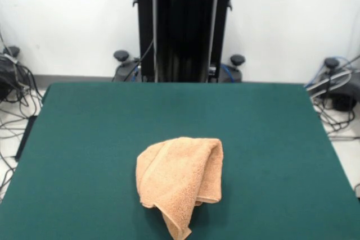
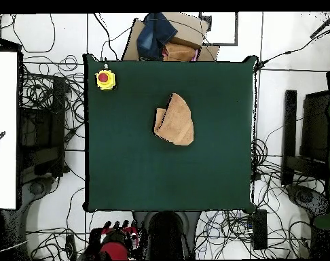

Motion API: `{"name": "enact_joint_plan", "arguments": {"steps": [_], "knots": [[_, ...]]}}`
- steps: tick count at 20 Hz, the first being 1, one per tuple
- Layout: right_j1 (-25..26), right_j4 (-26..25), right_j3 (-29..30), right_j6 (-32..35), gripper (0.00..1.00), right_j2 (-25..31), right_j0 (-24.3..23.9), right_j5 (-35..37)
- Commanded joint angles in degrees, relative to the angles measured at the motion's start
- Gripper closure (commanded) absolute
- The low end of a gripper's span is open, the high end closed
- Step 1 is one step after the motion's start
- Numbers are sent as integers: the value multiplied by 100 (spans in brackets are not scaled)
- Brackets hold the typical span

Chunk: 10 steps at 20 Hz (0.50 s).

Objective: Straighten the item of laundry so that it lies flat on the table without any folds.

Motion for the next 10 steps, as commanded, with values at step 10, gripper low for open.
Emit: {"name": "enact_joint_plan", "arguments": {"steps": [10], "knots": [[1009, -98, -1681, 985, 0, 102, -163, 1258]]}}
